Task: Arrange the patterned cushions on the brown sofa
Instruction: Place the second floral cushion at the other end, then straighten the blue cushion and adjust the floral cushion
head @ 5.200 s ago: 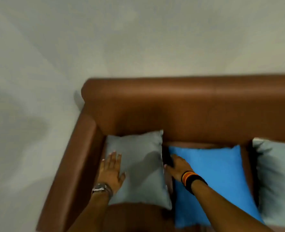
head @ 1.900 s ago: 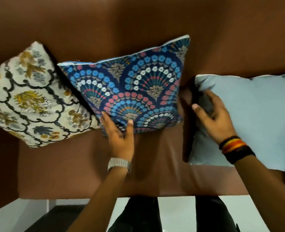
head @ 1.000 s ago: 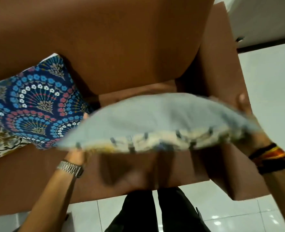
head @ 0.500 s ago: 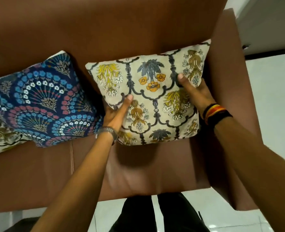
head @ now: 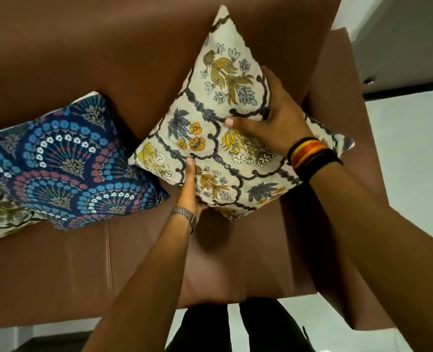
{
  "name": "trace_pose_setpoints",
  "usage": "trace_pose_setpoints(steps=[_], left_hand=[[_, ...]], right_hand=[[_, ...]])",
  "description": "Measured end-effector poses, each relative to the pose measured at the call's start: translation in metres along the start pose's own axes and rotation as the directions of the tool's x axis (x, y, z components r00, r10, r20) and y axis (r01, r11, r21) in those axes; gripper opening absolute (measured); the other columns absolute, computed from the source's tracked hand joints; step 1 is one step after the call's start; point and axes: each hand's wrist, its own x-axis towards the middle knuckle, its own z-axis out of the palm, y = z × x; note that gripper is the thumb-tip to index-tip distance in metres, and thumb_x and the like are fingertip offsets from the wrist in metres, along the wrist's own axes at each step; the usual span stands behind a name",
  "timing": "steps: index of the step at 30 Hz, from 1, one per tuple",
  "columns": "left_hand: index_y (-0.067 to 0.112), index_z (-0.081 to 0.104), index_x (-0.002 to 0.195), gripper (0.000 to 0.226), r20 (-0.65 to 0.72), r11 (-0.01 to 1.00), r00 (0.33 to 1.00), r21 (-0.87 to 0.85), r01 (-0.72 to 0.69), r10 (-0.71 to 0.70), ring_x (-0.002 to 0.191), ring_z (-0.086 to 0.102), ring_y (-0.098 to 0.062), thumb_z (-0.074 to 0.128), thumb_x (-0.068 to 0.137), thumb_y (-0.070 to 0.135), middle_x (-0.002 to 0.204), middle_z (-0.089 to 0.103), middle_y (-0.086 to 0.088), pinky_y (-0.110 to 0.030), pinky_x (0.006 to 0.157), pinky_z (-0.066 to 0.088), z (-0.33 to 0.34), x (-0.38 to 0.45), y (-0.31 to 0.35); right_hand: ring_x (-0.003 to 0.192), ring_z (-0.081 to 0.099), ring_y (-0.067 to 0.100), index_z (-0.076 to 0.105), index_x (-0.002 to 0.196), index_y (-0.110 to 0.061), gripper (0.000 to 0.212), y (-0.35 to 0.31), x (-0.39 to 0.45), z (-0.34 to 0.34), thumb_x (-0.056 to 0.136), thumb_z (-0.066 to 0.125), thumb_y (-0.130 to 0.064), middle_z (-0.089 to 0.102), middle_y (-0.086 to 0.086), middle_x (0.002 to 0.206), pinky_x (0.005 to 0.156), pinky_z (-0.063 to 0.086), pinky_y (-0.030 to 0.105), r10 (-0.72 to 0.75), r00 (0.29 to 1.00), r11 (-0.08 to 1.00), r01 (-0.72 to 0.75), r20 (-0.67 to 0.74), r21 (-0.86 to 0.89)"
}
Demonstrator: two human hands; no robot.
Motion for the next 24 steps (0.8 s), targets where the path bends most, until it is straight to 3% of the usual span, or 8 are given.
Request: trace_pose_setpoints(steps=[3, 6, 9, 12, 14, 17, 20, 24], left_hand=[[0.037, 0.042, 0.160, 0.151, -0.027, 1.000, 0.999, 0.001, -0.029, 0.029, 0.144, 0.047, -0.026, 0.060, 0.027, 0.107, 0.150, 0.056, 0.005, -0.065, 0.115, 0.041, -0.023, -0.011, -0.011], [0.013, 0.029, 0.167, 0.173, -0.158, 0.998, 0.986, -0.042, 0.048, -0.054, 0.150, 0.043, -0.039, 0.055, 0.025, 0.110, 0.162, 0.049, -0.013, -0.060, 0.114, 0.041, -0.079, -0.027, -0.028], [0.010, 0.037, 0.163, 0.129, -0.407, 0.998, 0.911, -0.042, 0.046, -0.060, 0.121, 0.061, -0.034, 0.041, 0.072, 0.101, 0.144, 0.065, -0.011, -0.046, 0.094, 0.049, -0.159, -0.044, -0.039], [0.025, 0.036, 0.164, 0.091, -0.586, 0.996, 0.807, 0.087, -0.023, 0.070, 0.143, 0.048, -0.033, 0.034, 0.095, 0.083, 0.164, 0.046, -0.011, -0.056, 0.114, 0.041, -0.231, -0.063, -0.025], [0.026, 0.047, 0.156, 0.078, -0.638, 0.976, 0.744, 0.203, -0.083, 0.197, 0.133, 0.053, -0.030, 0.045, 0.097, 0.077, 0.157, 0.053, -0.012, -0.056, 0.115, 0.041, -0.274, -0.060, -0.001], [0.017, 0.046, 0.150, 0.093, -0.555, 0.940, 0.771, 0.297, -0.167, 0.312, 0.137, 0.054, -0.035, 0.067, 0.083, 0.078, 0.155, 0.054, -0.015, -0.055, 0.116, 0.042, -0.337, -0.033, 0.042], [0.030, 0.033, 0.165, 0.123, -0.401, 0.932, 0.880, 0.344, -0.114, 0.255, 0.152, 0.042, -0.035, 0.067, 0.066, 0.094, 0.170, 0.039, -0.006, -0.061, 0.123, 0.034, -0.377, 0.006, 0.077], [0.032, 0.030, 0.167, 0.140, -0.253, 0.943, 0.944, 0.308, -0.127, 0.210, 0.150, 0.047, -0.030, 0.069, 0.051, 0.100, 0.167, 0.045, -0.001, -0.060, 0.121, 0.038, -0.417, 0.051, 0.093]], right_hand=[[0.164, 0.031, 0.029, 0.022, 0.172, -0.024, 0.112, 0.007, -0.038, 0.005, 0.086, 0.069, -0.078, 0.035, 0.006, 0.177, 0.132, 0.016, 0.068, -0.011, 0.995, 0.995, 0.002, -0.098, -0.101], [0.166, 0.026, 0.029, 0.035, 0.167, -0.019, 0.090, 0.021, -0.106, 0.017, 0.095, 0.071, -0.060, 0.034, 0.011, 0.176, 0.131, 0.016, 0.069, 0.006, 0.968, 0.996, -0.028, -0.253, -0.084], [0.159, 0.040, 0.029, 0.050, 0.156, -0.015, 0.076, 0.018, -0.173, 0.053, 0.093, 0.072, -0.053, 0.048, 0.010, 0.165, 0.128, 0.030, 0.064, 0.082, 0.958, 0.996, -0.066, -0.274, 0.066], [0.146, 0.053, 0.022, 0.062, 0.143, -0.028, 0.065, -0.020, -0.205, 0.111, 0.089, 0.067, -0.064, 0.058, 0.001, 0.152, 0.120, 0.045, 0.050, 0.164, 0.986, 0.956, -0.149, -0.038, 0.251], [0.138, 0.056, 0.014, 0.064, 0.138, -0.036, 0.061, -0.055, -0.194, 0.153, 0.088, 0.066, -0.071, 0.059, -0.010, 0.144, 0.113, 0.051, 0.042, 0.169, 0.972, 0.928, -0.212, 0.162, 0.307], [0.122, 0.061, 0.010, 0.063, 0.142, -0.028, 0.060, -0.099, -0.140, 0.220, 0.094, 0.070, -0.064, 0.061, -0.012, 0.135, 0.105, 0.045, 0.029, 0.271, 0.919, 0.848, -0.368, 0.285, 0.381], [0.116, 0.066, 0.013, 0.065, 0.133, -0.029, 0.071, -0.132, -0.087, 0.279, 0.086, 0.066, -0.081, 0.068, -0.008, 0.129, 0.113, 0.047, 0.042, 0.383, 0.868, 0.745, -0.492, 0.315, 0.450], [0.163, 0.033, 0.035, 0.010, 0.174, -0.027, 0.111, -0.180, -0.070, 0.342, 0.091, 0.060, -0.080, 0.025, 0.006, 0.180, 0.132, 0.027, 0.058, 0.486, 0.842, 0.658, -0.529, 0.234, 0.536]])
